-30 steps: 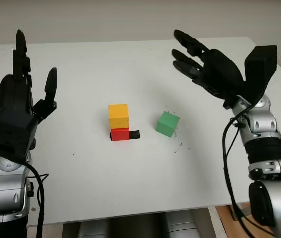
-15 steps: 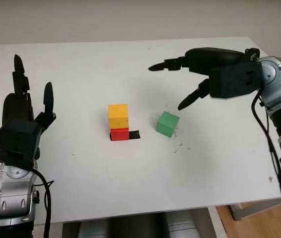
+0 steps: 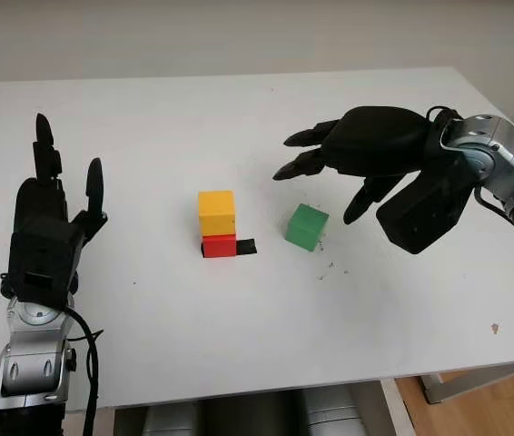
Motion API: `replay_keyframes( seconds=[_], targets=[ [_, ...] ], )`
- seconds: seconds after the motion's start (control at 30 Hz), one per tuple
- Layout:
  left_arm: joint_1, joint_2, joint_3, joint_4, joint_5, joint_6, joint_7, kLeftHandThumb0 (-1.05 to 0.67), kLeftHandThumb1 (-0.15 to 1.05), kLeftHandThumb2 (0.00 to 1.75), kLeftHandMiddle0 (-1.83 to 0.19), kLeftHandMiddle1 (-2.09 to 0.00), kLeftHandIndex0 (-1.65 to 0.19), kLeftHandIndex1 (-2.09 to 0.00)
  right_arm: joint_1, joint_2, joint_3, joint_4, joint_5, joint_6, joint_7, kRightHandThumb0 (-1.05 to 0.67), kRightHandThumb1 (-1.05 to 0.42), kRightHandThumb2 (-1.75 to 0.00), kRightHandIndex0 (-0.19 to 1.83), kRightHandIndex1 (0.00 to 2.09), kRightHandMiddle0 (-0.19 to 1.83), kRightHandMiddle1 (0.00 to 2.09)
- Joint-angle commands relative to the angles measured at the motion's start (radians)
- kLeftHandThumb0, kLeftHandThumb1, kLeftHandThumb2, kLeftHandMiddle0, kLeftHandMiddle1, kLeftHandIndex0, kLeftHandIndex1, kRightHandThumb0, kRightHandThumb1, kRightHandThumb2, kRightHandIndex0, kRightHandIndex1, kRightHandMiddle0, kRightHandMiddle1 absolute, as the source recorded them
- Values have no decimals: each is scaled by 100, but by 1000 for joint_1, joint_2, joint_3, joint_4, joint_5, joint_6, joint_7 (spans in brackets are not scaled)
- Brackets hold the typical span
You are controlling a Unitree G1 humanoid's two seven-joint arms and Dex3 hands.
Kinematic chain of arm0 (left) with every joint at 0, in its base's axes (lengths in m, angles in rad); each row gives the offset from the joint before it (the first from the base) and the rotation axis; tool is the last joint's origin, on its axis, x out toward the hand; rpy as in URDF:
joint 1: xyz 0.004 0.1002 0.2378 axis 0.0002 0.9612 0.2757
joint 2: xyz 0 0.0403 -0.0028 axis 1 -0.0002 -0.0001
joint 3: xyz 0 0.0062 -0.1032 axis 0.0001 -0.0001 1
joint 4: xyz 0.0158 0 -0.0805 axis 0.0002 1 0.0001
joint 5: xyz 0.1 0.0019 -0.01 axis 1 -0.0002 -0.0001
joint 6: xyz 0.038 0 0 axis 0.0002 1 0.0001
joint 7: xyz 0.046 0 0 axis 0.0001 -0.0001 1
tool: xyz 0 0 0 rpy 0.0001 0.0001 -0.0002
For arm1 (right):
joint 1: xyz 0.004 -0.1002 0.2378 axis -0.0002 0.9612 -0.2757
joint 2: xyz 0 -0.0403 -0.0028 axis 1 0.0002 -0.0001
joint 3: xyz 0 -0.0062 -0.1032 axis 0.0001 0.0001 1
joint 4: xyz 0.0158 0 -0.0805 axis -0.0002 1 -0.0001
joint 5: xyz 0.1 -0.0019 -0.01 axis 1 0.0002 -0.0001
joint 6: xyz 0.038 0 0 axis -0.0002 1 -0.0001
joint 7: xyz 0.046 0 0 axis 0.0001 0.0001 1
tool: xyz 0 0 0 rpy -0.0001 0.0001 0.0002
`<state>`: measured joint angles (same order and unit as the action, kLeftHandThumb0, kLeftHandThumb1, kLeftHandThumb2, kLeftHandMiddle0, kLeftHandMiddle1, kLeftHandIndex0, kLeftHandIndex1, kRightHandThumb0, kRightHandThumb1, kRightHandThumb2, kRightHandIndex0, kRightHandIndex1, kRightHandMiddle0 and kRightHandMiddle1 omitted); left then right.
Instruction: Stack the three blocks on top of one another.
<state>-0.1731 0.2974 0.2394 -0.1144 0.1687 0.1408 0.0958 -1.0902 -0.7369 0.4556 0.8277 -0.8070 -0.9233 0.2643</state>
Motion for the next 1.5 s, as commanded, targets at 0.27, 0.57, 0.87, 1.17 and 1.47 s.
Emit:
replay_keyframes(
  seconds=[0.27, 0.57, 0.87, 1.17, 1.47],
  targets=[
    [-12, 14, -5, -8, 10, -6, -4, -74, 105, 67, 18, -5, 13, -6, 28, 14, 52, 114, -51, -64, -185, -58, -79, -6, 19, 5, 49, 11],
    [-8, 10, -4, -25, 11, 12, -4, -74, 105, 65, 17, -6, 13, -6, 36, 45, 110, 182, -103, -57, -319, -62, -83, -6, 18, 5, 50, 11],
    [1, 9, 0, -33, 6, 9, -10, -74, 105, 64, 17, -5, 13, -5, 32, 68, 147, 216, -118, -35, -339, -63, -85, -6, 15, 4, 49, 11],
    [9, 3, -4, -39, 9, 14, -8, -70, 105, 62, 18, -5, 13, -5, 33, 75, 164, 232, -133, -28, -385, -61, -86, -5, 16, 5, 53, 14],
    [18, 2, -5, -48, 4, 22, -14, -69, 105, 61, 18, -5, 13, -5, 27, 77, 181, 248, -145, -29, -454, -50, -87, -6, 22, 7, 70, 29]
  ],
)
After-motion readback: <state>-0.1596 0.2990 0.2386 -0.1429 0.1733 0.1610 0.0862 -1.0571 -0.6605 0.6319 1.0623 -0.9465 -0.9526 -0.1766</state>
